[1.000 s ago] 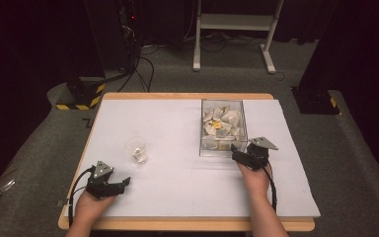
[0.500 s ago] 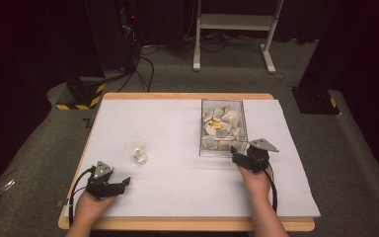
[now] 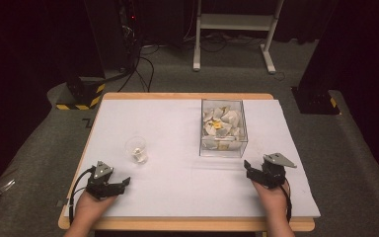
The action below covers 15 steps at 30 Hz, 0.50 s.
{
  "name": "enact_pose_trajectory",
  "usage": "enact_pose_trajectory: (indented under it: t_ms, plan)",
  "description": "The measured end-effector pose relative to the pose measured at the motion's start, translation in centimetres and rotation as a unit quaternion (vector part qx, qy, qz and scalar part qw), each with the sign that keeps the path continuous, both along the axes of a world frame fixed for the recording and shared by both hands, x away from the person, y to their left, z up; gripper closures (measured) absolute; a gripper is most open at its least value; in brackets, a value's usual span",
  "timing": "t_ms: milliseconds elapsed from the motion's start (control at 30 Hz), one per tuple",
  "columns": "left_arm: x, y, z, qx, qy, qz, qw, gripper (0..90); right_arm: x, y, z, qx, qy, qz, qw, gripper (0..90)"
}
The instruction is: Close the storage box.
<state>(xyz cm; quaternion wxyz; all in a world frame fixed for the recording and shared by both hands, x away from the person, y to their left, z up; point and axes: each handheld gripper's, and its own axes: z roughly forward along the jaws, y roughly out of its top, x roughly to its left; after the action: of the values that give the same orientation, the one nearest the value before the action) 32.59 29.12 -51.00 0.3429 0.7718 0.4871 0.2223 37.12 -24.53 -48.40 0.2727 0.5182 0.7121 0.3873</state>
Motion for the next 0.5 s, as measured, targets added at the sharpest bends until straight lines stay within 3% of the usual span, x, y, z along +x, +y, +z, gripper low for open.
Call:
enact_pose_trajectory:
  t_ms: [233, 400, 500]
  plan:
    - [0.0, 0.0, 0.0, -0.001, 0.0, 0.0, 1.0, 20.8, -1.7, -2.0, -0.5, -0.017, 0.016, -0.027, 0.9994, 20.4]
    - [-0.1, -0.1, 0.0, 0.0, -0.003, 0.003, 1.0, 20.7, -2.4, -3.1, -1.3, -0.04, 0.042, -0.049, 0.9971, 20.4]
    - [0.0, 0.0, 0.0, -0.001, 0.001, 0.002, 1.0, 20.3, -2.4, -3.1, -1.5, -0.042, 0.054, -0.051, 0.9964, 19.9]
